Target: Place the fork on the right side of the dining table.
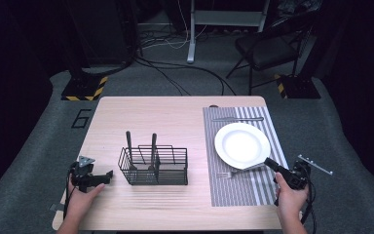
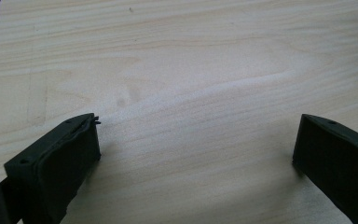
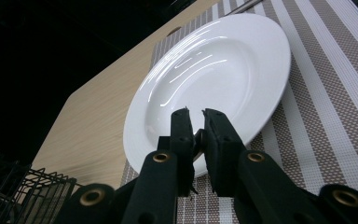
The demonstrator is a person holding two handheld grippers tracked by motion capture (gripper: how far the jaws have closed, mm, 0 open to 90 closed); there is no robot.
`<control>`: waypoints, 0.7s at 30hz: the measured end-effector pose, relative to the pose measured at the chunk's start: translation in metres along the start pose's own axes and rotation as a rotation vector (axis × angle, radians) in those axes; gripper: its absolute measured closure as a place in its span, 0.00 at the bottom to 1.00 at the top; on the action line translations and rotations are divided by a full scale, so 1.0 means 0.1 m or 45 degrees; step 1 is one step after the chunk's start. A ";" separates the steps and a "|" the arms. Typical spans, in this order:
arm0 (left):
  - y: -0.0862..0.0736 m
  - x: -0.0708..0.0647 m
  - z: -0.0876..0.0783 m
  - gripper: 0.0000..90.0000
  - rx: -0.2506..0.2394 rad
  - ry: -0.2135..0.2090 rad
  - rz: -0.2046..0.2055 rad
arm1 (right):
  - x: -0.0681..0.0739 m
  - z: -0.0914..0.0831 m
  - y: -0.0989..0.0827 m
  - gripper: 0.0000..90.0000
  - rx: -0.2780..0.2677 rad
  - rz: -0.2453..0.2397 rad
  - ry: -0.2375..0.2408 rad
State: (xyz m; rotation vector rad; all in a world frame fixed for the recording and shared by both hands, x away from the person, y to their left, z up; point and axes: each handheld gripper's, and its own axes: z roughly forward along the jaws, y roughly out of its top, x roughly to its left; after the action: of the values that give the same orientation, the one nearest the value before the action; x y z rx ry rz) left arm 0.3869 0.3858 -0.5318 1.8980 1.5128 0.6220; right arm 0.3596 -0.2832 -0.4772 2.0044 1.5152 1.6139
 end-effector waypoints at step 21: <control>0.00 0.00 0.00 0.00 0.000 0.000 -0.001 | -0.23 0.05 -0.09 0.89 -0.016 0.121 -0.024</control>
State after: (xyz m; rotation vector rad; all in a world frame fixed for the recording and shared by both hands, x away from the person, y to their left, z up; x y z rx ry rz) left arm 0.3868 0.3856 -0.5318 1.8973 1.5134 0.6221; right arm 0.3598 -0.2939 -0.4995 2.1086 1.4204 1.6300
